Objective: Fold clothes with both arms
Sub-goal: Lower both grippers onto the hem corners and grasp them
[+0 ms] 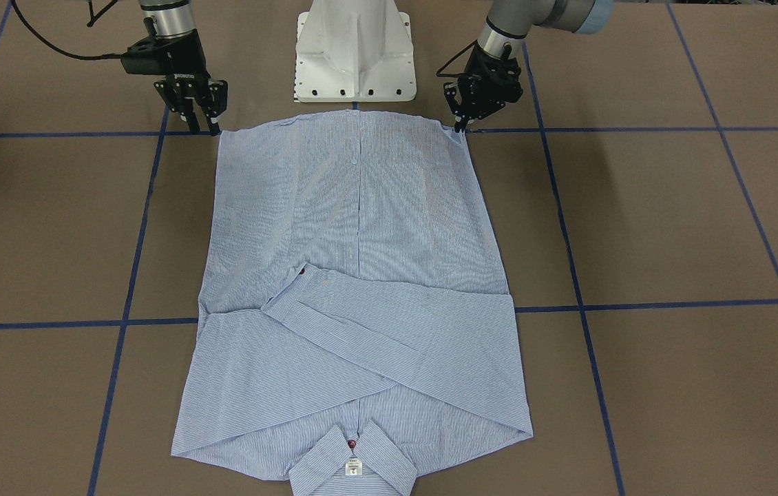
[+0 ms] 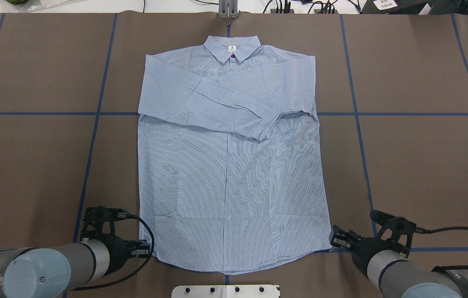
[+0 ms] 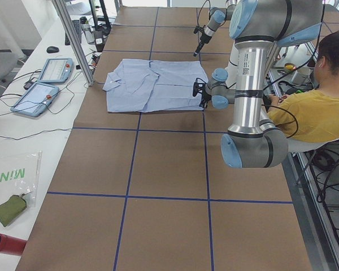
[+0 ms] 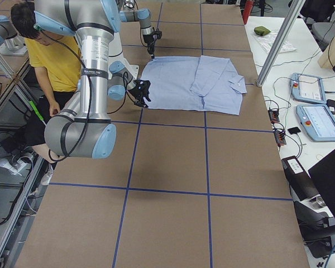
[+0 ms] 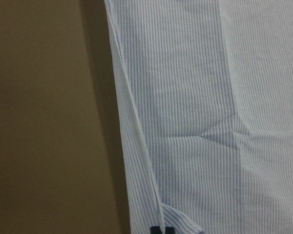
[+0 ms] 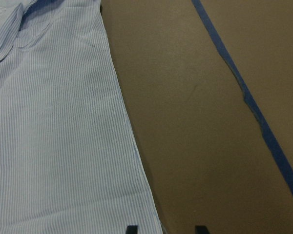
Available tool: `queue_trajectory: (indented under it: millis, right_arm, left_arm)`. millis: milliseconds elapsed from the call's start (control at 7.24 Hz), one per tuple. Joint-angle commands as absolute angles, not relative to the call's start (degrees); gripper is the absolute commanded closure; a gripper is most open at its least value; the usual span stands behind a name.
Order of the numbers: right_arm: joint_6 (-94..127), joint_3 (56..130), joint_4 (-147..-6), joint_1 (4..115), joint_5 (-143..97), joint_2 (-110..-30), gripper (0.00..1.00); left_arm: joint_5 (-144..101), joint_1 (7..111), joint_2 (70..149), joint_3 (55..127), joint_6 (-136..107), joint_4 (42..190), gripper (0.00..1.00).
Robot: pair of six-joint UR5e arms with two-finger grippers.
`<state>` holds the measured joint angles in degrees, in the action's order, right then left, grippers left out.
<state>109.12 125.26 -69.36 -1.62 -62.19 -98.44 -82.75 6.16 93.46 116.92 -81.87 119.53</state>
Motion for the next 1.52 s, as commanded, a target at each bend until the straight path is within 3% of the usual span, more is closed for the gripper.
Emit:
queue_trajectory:
  millis: [0, 1381]
  right_arm:
    - [110.13, 124.54, -69.61, -4.91, -58.9, -98.26, 0.52]
    - [109.51, 121.11, -70.22, -7.03, -58.27, -95.8, 0.67]
  left_arm:
    - [-82.53, 6.06, 93.52, 116.98, -81.83, 119.53, 1.0]
    - [-82.09, 5.71, 93.43, 116.98, -81.83, 119.53, 1.0]
